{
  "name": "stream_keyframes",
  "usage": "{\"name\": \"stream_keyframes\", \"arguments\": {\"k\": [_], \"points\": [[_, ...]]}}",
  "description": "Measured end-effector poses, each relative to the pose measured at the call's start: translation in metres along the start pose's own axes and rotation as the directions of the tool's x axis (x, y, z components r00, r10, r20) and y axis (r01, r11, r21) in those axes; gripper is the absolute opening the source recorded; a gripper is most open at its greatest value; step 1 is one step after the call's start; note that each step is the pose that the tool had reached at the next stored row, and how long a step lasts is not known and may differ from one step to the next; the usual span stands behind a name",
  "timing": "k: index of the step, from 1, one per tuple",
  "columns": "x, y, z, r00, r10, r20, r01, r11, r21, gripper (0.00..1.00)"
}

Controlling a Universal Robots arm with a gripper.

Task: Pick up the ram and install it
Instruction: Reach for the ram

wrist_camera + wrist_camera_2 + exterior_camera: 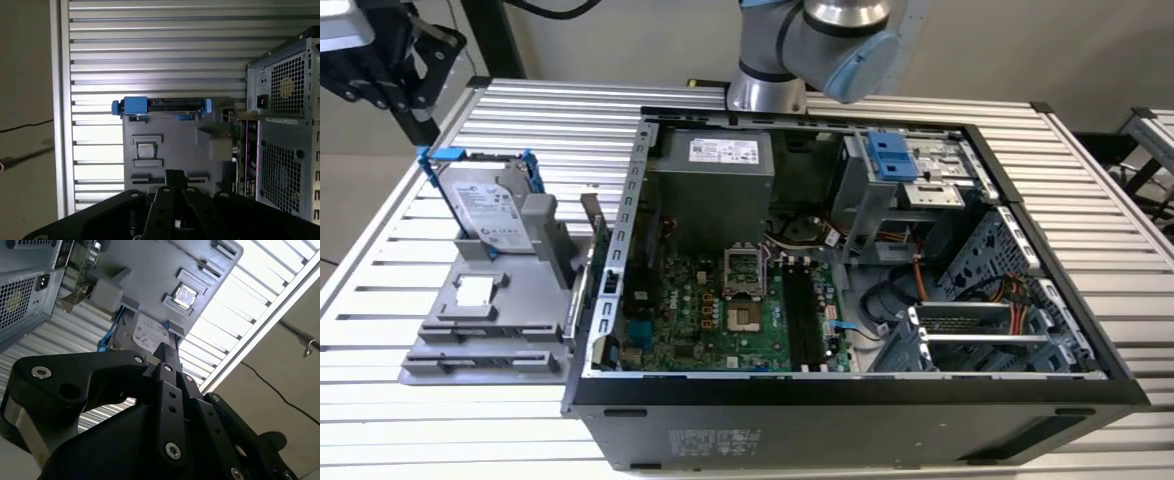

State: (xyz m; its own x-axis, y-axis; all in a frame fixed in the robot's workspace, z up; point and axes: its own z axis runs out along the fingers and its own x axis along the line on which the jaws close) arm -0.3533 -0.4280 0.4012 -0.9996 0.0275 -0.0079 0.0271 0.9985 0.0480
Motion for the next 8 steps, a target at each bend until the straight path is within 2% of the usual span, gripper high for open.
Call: {"name": "stream_keyframes", "arguments": {"k": [8], "points": [[-0.0033, -0.0175, -0.0009, 1.0, -0.003, -0.0002, 0.003, 1.0, 0.0, 0.0]]}}
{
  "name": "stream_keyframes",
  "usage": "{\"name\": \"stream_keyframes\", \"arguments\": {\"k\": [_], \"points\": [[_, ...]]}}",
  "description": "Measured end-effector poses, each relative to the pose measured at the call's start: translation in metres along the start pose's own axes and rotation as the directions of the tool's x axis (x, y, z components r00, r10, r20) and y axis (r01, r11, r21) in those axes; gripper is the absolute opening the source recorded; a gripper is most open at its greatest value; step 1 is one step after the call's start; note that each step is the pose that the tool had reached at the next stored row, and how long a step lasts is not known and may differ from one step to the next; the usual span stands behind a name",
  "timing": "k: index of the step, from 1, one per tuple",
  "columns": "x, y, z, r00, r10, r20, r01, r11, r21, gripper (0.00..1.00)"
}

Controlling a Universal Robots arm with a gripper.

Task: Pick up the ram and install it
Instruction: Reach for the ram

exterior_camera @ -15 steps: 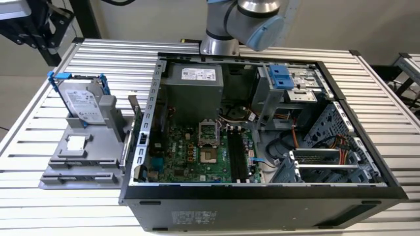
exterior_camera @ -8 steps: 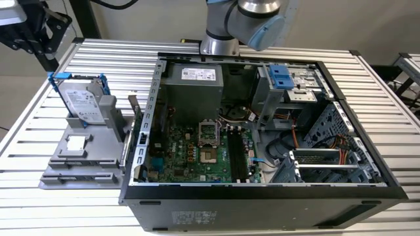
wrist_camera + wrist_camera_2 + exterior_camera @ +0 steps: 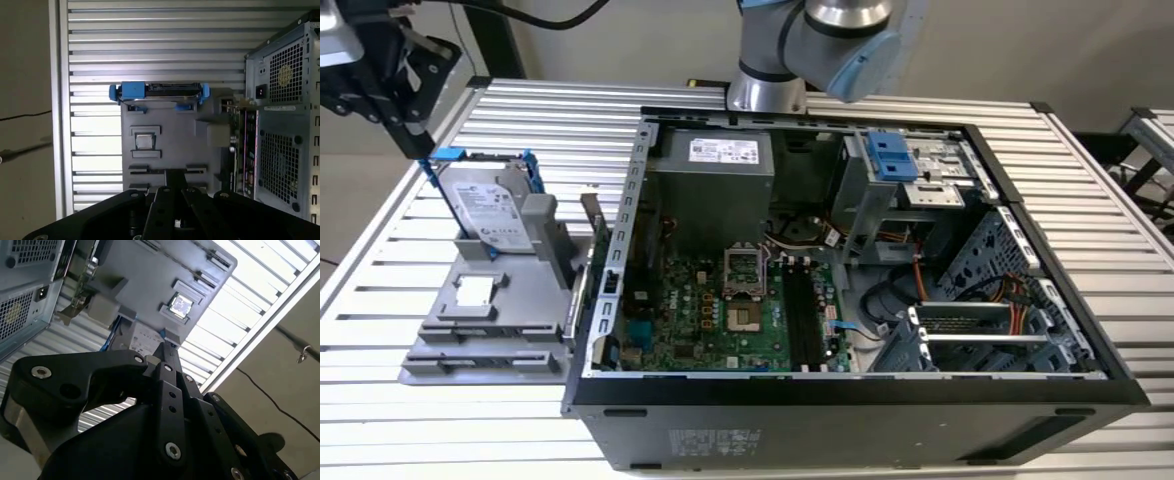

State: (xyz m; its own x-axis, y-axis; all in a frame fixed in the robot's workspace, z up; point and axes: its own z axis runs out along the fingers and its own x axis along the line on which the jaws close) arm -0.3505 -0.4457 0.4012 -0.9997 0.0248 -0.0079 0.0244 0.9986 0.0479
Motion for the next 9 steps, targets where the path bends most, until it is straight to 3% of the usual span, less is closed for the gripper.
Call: {"name": "stream_keyframes", "arguments": {"k": [9], "points": [[-0.0045, -0.0206, -0.0009, 1.0, -0.001, -0.001, 0.001, 1.0, 0.0, 0.0]]}}
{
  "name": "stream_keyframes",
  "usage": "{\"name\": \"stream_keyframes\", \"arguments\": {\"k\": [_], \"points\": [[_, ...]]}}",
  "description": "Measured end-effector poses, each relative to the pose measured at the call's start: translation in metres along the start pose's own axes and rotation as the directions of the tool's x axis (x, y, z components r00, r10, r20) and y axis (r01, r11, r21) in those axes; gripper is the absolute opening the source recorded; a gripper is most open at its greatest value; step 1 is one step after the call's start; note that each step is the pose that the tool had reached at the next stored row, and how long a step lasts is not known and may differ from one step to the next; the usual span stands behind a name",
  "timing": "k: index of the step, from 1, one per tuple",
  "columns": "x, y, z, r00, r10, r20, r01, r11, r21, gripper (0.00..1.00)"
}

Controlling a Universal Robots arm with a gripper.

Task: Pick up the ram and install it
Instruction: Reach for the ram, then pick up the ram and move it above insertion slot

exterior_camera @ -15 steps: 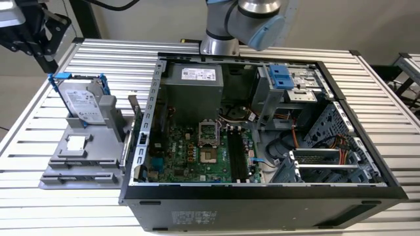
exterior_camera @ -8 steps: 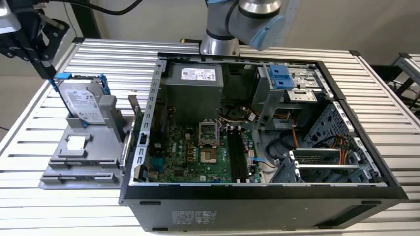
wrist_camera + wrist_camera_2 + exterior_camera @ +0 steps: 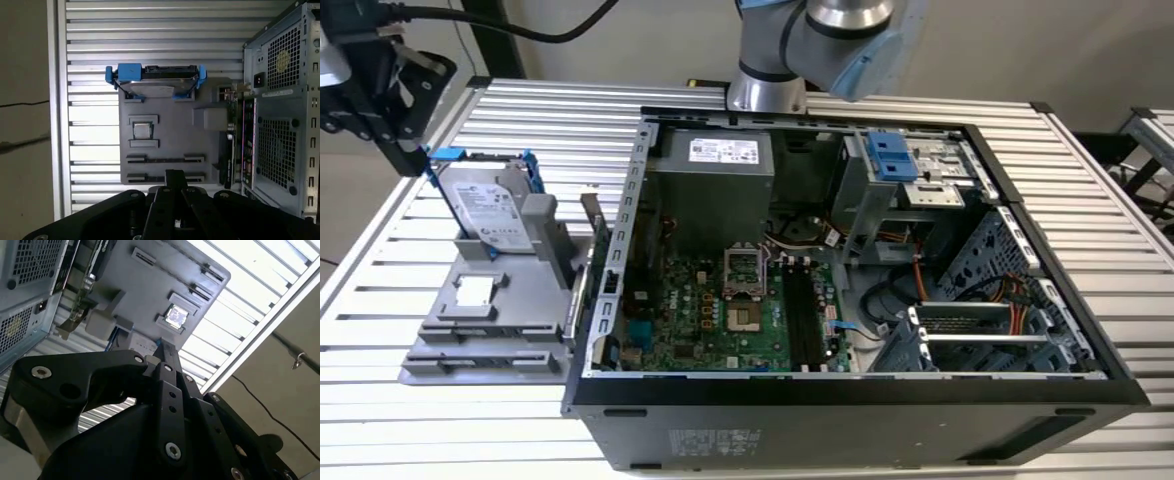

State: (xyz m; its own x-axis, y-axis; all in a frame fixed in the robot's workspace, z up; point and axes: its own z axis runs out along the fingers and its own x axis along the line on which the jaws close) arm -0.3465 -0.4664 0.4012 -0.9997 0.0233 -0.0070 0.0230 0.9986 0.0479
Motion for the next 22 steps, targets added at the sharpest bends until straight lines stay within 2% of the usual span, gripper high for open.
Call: {"name": "stream_keyframes", "arguments": {"k": [3, 14, 22], "points": [[-0.0007, -0.0088, -0.0004, 1.0, 0.0, -0.0001, 0.0, 1.0, 0.0, 0.0], [-0.0017, -0.05, -0.0021, 1.0, 0.0, -0.0003, 0.0, 1.0, 0.0, 0.0], [-0.0018, -0.0509, -0.0022, 1.0, 0.0, -0.0004, 0.0, 1.0, 0.0, 0.0]]}}
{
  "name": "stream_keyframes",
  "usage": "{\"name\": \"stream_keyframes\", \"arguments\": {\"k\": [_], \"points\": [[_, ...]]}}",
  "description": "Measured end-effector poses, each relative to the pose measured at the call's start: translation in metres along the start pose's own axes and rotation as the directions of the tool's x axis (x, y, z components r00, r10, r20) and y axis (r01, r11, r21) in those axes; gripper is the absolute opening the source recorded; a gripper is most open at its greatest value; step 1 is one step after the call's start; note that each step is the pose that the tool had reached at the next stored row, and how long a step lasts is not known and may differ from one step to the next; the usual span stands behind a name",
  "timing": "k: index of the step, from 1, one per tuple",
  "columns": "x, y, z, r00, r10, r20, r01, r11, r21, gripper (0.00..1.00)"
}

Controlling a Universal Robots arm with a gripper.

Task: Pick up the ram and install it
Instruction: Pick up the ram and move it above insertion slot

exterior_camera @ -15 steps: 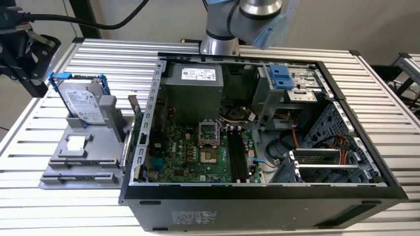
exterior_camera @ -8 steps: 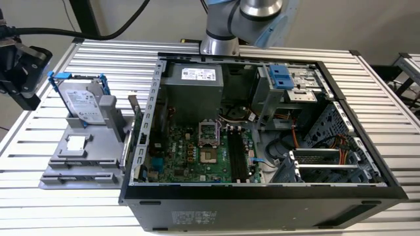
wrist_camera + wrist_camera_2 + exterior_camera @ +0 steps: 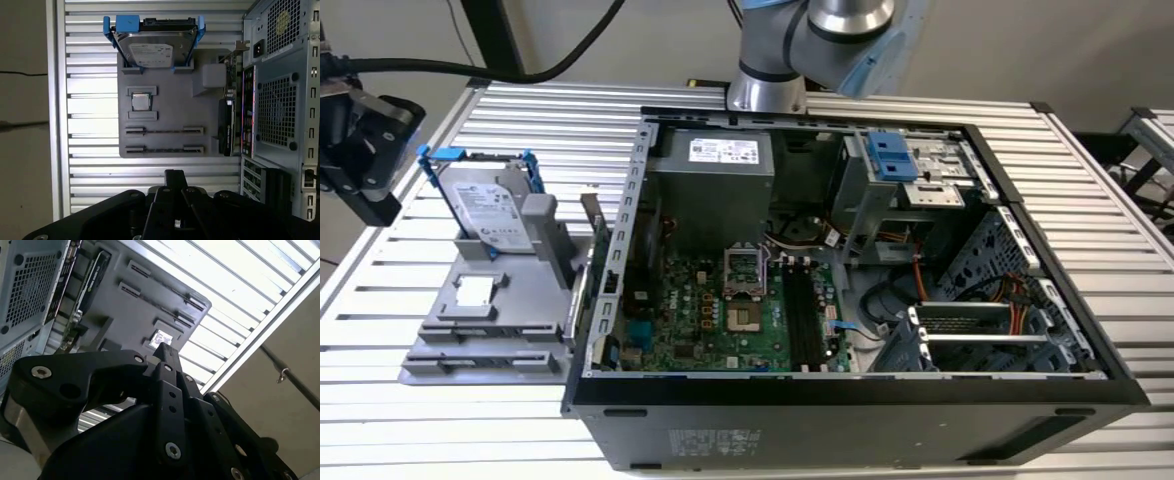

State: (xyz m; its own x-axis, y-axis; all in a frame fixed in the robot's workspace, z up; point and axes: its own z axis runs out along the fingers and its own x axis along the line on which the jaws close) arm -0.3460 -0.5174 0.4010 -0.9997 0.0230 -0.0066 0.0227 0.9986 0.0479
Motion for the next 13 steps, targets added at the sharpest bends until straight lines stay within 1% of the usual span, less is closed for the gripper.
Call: {"name": "stream_keyframes", "arguments": {"k": [13], "points": [[0.0, 0.0001, 0.0, 1.0, 0.0, -0.0019, 0.0, 1.0, 0.0004, 0.0]]}}
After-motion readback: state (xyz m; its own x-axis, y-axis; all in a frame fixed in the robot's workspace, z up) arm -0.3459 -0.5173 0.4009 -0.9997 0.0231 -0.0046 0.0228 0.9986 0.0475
